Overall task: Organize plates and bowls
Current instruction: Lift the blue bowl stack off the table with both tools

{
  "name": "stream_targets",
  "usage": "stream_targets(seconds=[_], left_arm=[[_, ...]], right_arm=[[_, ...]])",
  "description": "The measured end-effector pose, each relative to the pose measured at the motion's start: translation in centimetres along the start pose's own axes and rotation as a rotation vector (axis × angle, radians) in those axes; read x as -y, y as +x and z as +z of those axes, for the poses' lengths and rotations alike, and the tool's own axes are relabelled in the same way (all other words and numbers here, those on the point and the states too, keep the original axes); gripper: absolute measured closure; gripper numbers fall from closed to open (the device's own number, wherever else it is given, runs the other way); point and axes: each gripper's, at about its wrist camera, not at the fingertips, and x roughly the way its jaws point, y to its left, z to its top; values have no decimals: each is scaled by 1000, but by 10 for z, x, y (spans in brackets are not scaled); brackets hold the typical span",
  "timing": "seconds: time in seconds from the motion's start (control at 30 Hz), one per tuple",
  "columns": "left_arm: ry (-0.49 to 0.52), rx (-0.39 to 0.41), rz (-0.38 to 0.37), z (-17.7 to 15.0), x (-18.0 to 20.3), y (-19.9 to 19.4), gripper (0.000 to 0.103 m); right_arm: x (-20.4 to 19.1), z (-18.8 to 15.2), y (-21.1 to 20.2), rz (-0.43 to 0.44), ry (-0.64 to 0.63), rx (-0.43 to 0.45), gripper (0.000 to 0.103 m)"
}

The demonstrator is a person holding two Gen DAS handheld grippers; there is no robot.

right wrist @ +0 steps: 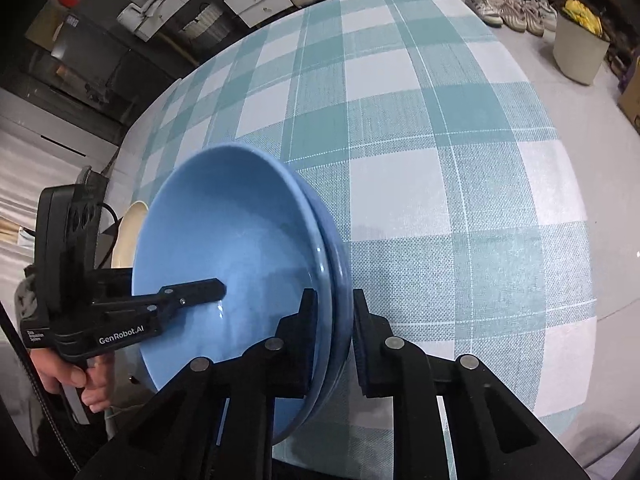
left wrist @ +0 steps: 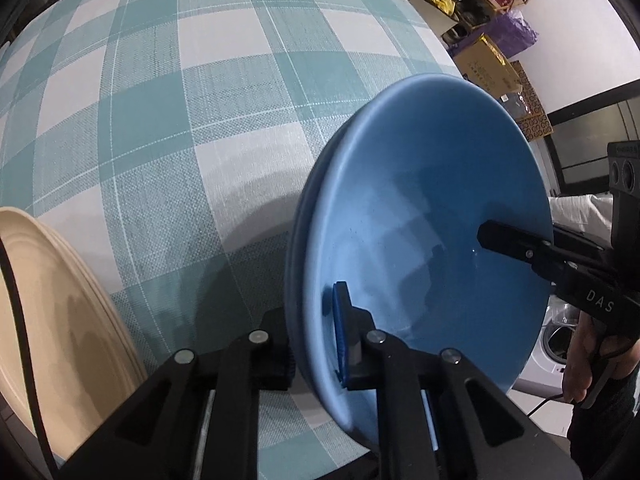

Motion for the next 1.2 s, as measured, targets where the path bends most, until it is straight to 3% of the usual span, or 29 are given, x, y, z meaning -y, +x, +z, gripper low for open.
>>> stream_targets(seconds=[0.13, 0.27, 0.5, 0.73, 0.9, 1.0, 1.2], left_arm=[[-3, -16, -2, 3, -1, -1, 91], [-40, -36, -51, 6, -9, -2, 92], [-68, -25, -52, 11, -16, -3, 92], [-41, -8, 13, 10, -12, -7, 92], [-8, -8, 63, 8, -6, -7, 92], [-7, -8, 64, 9, -6, -8, 91], [0, -7, 76, 10, -5, -8, 91]], right_arm=[[-7, 2, -1, -36, -29, -3, 90], [-5, 9, -3, -10, -6, -23, 90], [-14, 19, 0, -53, -48, -26, 90], [-9, 16, 12, -10, -45, -80, 88], [-7, 16, 15, -7, -46, -55, 85], [-12, 16, 25, 9, -96, -103, 83], [1, 16, 26, 69, -1, -125, 83]])
